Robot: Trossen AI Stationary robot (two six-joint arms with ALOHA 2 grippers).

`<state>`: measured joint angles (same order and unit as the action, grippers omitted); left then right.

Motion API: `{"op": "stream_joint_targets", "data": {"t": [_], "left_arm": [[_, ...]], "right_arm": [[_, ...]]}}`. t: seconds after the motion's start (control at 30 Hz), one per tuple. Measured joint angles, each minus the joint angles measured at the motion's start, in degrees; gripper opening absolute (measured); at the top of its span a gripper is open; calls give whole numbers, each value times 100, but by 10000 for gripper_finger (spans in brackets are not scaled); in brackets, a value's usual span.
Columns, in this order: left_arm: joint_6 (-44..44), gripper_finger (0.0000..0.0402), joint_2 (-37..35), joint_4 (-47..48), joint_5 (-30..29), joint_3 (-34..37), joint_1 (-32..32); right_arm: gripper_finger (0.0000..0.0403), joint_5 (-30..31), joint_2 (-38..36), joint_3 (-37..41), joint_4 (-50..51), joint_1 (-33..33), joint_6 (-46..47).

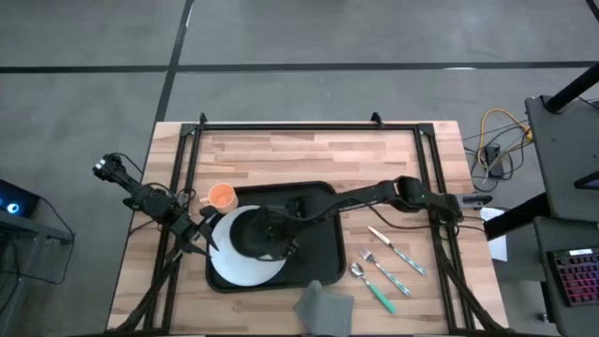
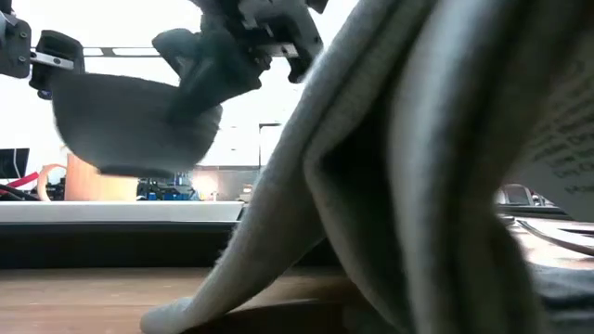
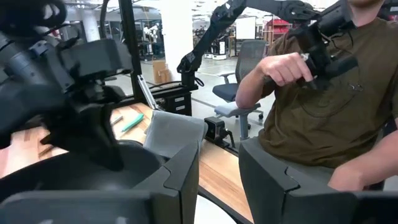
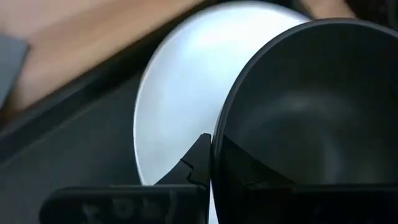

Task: Set up tray
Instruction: Put the black bowl on the white plate

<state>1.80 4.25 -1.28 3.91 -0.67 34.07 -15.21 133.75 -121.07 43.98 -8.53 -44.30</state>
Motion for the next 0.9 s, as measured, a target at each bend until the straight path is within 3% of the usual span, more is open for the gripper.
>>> {"op": "stream_joint_targets", "data": {"t": [0.2, 0.9], "left_arm": [[0, 96, 34, -1, -1, 0, 1], [0, 96, 61, 0, -1, 0, 2]], "right_arm": [[8, -4, 366, -400, 78, -31, -85], [8, -177, 422, -136, -245, -35, -164]]}}
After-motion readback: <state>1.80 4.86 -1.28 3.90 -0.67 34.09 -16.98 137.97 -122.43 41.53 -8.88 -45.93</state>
